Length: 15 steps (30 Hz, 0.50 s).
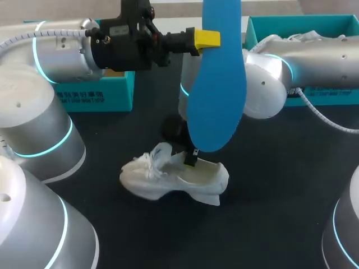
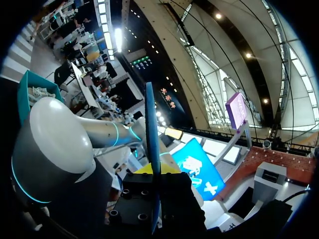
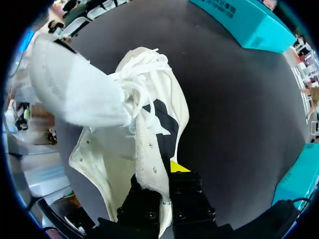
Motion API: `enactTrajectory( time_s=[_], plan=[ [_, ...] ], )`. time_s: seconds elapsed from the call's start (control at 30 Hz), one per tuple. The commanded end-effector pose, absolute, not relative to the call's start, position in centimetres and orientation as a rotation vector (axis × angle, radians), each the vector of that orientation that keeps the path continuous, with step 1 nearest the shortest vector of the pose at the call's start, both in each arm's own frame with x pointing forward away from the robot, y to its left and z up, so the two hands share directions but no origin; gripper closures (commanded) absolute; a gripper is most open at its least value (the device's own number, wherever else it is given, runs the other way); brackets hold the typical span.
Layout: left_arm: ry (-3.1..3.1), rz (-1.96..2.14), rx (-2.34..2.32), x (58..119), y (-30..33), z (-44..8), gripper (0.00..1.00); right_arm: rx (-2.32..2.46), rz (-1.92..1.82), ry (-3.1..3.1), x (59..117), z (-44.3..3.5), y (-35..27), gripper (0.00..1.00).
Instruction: Take the shoe out of the shoebox, open the shoe tongue, remove and reinsert the insole, then place the shoe into the shoebox
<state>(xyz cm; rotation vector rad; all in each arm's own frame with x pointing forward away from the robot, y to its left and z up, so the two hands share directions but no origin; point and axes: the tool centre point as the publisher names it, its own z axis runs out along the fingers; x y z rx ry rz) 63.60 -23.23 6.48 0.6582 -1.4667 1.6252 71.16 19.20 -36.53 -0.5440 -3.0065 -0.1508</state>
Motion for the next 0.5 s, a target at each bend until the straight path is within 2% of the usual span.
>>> enactTrajectory(
  time_s=[0.03,0.17,0.5],
  plan=[
    [-1.467,1.626,0.659,63.52,-23.24,6.38,1.00,-1.103,-0.358,-2.825,70.10,-34.96,16.95,1.00],
    [-1.467,1.626,0.659,63.52,-23.24,6.38,1.00,-1.167,-0.531,-2.817,70.06,-34.14,16.97,1.00],
    [-1.467,1.626,0.659,63.52,-23.24,6.38,1.00,-1.167,-0.531,-2.817,70.06,-34.14,16.97,1.00]
  ],
)
